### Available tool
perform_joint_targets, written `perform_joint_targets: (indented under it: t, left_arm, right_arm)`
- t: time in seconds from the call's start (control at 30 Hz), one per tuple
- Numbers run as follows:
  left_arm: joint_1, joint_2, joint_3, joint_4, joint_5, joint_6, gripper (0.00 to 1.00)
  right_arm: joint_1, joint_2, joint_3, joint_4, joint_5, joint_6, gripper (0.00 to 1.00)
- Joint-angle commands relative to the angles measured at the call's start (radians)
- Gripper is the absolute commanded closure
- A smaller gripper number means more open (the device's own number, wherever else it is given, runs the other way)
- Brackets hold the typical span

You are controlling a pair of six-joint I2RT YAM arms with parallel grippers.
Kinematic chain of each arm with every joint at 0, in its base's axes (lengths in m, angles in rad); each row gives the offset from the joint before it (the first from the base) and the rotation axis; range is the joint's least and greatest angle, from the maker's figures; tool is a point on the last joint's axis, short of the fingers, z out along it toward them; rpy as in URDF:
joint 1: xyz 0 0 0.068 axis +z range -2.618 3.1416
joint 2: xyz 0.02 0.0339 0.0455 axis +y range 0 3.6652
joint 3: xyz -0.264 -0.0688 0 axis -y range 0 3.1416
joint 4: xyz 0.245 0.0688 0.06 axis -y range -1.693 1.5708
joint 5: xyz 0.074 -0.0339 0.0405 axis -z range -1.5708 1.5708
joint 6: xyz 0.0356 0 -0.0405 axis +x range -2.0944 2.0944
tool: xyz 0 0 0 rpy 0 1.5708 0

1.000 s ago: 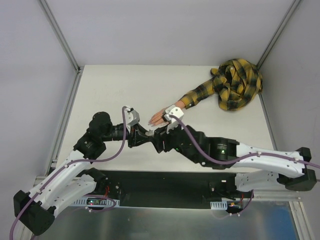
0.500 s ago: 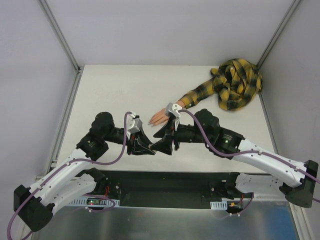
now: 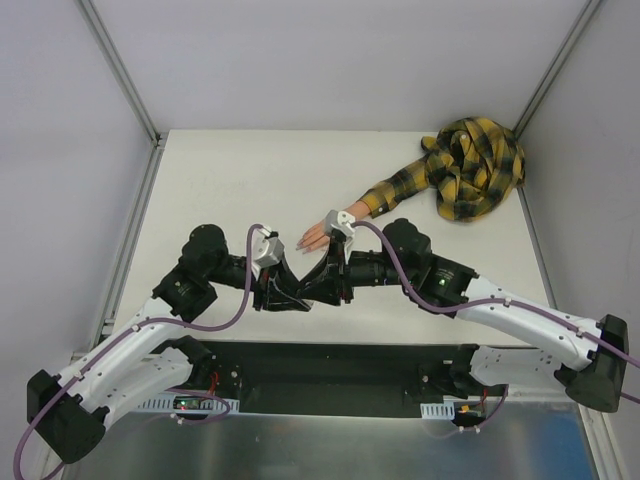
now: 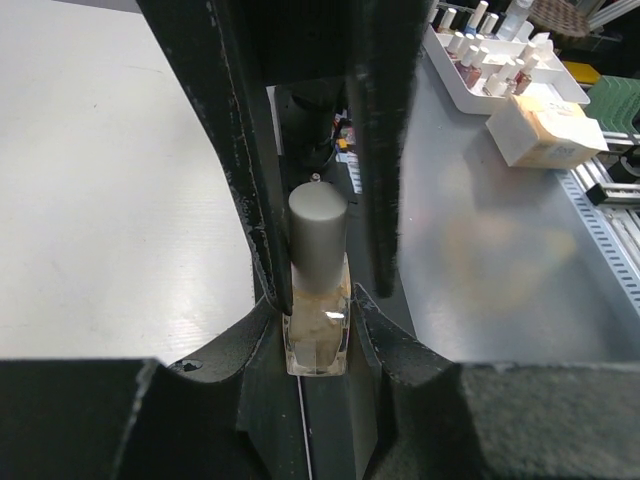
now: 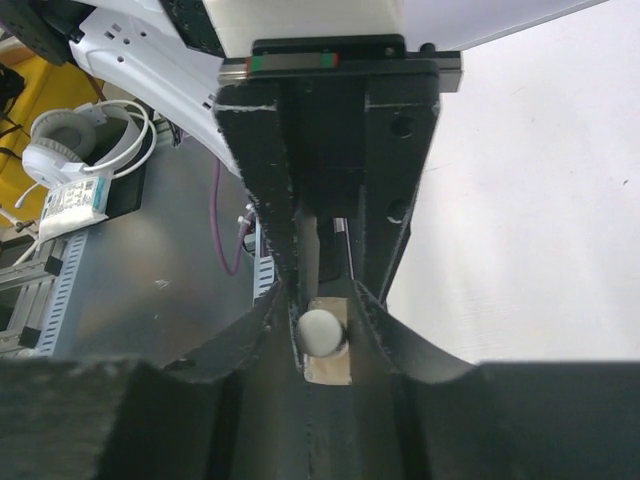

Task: Paint the nails

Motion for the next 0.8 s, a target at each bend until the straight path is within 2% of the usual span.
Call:
perform_joint_targets:
  t: [0.0, 0.07, 0.13, 0.2, 0.23, 0.27, 0.3, 0.33, 0.43, 0.53, 0.57, 0.6, 0.63, 0.7, 0.73, 0.77]
  left_arm:
    - [-0.008, -0.029, 0.011, 0.059, -0.018, 0.005, 1.0]
    - [-0.006, -0.046, 0.011, 0.035, -0.07, 0.017, 1.0]
    - [-0.003, -0.068, 0.014, 0.002, -0.205, 0.05, 1.0]
    - [-0.005, -0.092, 0.014, -0.051, -0.396, 0.095, 1.0]
    - [-0.003, -0.098, 0.017, -0.073, -0.458, 0.109, 1.0]
    - [-0.002, -0.098, 0.023, -0.091, -0.503, 0.132, 1.0]
    - [-0.002, -0.101, 0.031, -0.12, -0.543, 0.152, 1.0]
    - [0.001, -0.111, 0.03, -0.123, -0.607, 0.155, 1.0]
    - [0.003, -0.123, 0.017, -0.127, -0.622, 0.16, 1.0]
    - [0.003, -0.123, 0.02, -0.127, -0.559, 0.156, 1.0]
    - [0.003, -0.12, 0.022, -0.127, -0.545, 0.156, 1.0]
    - [0.003, -0.108, 0.025, -0.127, -0.53, 0.155, 1.0]
    - [0.003, -0.098, 0.03, -0.127, -0.51, 0.153, 1.0]
    - [0.003, -0.082, 0.039, -0.128, -0.454, 0.143, 1.0]
    - [0.001, -0.078, 0.04, -0.128, -0.436, 0.14, 1.0]
    - [0.001, -0.077, 0.042, -0.127, -0.402, 0.14, 1.0]
  right_arm:
    - [-0.003, 0.004, -0.002, 0.068, -0.018, 0.021, 0.73]
    - [0.002, -0.002, -0.005, 0.054, 0.018, 0.028, 0.87]
    - [0.013, -0.012, -0.019, 0.028, 0.145, 0.064, 0.99]
    - [0.127, -0.003, 0.022, -0.045, 0.766, 0.094, 0.99]
    - [0.216, 0.022, 0.057, -0.279, 1.117, 0.312, 1.0]
    - [0.376, 0.039, 0.07, -0.314, 1.355, 0.377, 1.0]
    - [0.442, 0.053, 0.07, -0.274, 1.589, 0.384, 0.99]
    - [0.485, 0.118, 0.129, -0.28, 1.648, 0.427, 0.99]
    - [0.502, 0.246, 0.293, -0.364, 1.621, 0.4, 1.0]
    - [0.479, 0.242, 0.294, -0.294, 1.54, 0.24, 0.99]
    - [0.467, 0.205, 0.285, -0.279, 1.45, 0.201, 0.98]
    - [0.453, 0.185, 0.274, -0.272, 1.408, 0.194, 0.94]
    - [0.424, 0.159, 0.262, -0.269, 1.362, 0.188, 0.83]
    - [0.393, 0.09, 0.22, -0.266, 1.227, 0.153, 0.73]
    - [0.361, 0.071, 0.206, -0.268, 1.178, 0.134, 0.63]
    - [0.343, 0.053, 0.19, -0.266, 1.061, 0.116, 0.58]
